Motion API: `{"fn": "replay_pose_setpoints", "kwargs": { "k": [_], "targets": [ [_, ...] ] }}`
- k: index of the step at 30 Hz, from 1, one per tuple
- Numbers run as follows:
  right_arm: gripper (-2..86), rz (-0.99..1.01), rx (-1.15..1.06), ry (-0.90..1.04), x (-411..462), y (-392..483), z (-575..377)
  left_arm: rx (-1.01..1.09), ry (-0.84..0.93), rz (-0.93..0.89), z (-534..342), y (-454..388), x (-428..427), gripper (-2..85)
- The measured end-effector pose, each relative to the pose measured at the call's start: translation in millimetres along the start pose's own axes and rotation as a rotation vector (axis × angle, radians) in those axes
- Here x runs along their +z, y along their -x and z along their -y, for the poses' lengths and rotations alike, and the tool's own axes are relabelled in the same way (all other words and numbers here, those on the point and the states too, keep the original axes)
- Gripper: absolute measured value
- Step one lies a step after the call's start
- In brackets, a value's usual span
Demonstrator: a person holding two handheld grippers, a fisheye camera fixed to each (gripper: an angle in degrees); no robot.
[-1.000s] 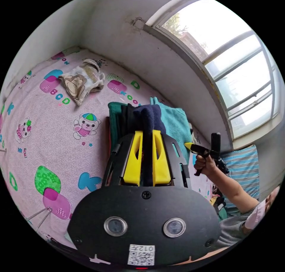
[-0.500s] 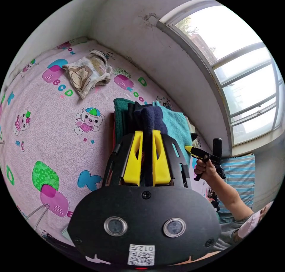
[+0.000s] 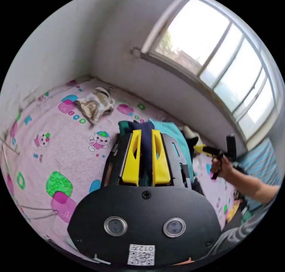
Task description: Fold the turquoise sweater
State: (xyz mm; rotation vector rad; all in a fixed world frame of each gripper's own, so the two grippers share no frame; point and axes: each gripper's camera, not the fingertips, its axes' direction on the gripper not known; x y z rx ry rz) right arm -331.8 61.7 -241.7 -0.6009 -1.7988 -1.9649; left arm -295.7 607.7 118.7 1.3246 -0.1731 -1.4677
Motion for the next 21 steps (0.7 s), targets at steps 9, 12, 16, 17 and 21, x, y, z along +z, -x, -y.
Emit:
{"fn": "replay_pose_setpoints", "kwargs": {
  "k": [9, 12, 16, 17, 21],
  "targets": [
    [6.9, -0.143, -0.014, 0.113, -28, 22, -83, -0.12, 0.023, 0.12, -36, -59, 9, 1.6],
    [6.0, -0.152, -0.077, 0.035, -78, 40, -130, 0.008, -0.078, 0.082, -50, -119, -10, 1.1],
    [4.2, -0.188, -0.122, -0.073, -153, 57, -221, 0.137, -0.216, -0.051, -87, -222, -22, 0.8],
    [3.3, -0.206, -0.13, -0.101, -175, 60, -252, 0.153, -0.225, -0.07, -94, -238, -21, 0.7],
    [0.8, -0.318, -0.111, -0.172, -233, 57, -352, 0.295, -0.218, -0.194, -145, -360, 1, 0.8]
  ]
}}
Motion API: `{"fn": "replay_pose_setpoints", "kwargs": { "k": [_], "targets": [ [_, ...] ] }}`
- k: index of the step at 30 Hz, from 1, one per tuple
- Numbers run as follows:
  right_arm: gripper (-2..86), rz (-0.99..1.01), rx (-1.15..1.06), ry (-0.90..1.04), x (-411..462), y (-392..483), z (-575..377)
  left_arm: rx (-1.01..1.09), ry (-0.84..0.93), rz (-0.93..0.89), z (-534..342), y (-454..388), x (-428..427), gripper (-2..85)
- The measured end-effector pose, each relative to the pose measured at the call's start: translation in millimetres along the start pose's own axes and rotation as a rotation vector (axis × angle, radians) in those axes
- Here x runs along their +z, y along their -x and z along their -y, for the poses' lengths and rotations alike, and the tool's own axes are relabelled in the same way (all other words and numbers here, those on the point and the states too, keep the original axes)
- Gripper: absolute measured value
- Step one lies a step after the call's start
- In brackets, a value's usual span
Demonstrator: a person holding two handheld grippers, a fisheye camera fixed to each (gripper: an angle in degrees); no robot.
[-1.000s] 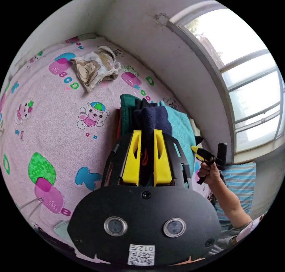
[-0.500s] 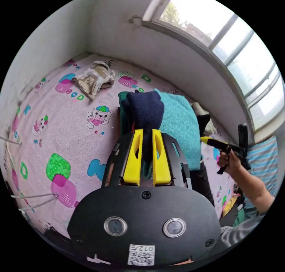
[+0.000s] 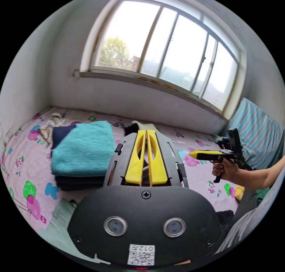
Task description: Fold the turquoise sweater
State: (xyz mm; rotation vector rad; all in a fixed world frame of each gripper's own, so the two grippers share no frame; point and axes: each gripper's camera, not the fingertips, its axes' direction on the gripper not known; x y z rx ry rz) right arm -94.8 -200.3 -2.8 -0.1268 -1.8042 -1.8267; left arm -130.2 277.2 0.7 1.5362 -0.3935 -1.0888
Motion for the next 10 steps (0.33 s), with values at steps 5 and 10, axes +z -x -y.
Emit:
{"fn": "replay_pose_setpoints", "kwargs": {
  "k": [5, 10],
  "targets": [
    [-0.6, -0.074, 0.165, -0.069, -100, -37, -139, 0.126, 0.101, -0.214, -19, -146, 63, 0.8],
    [-0.7, -0.157, 0.311, -0.181, -198, -57, -258, 0.286, 0.263, -0.493, -44, -326, 139, 0.7]
  ]
}}
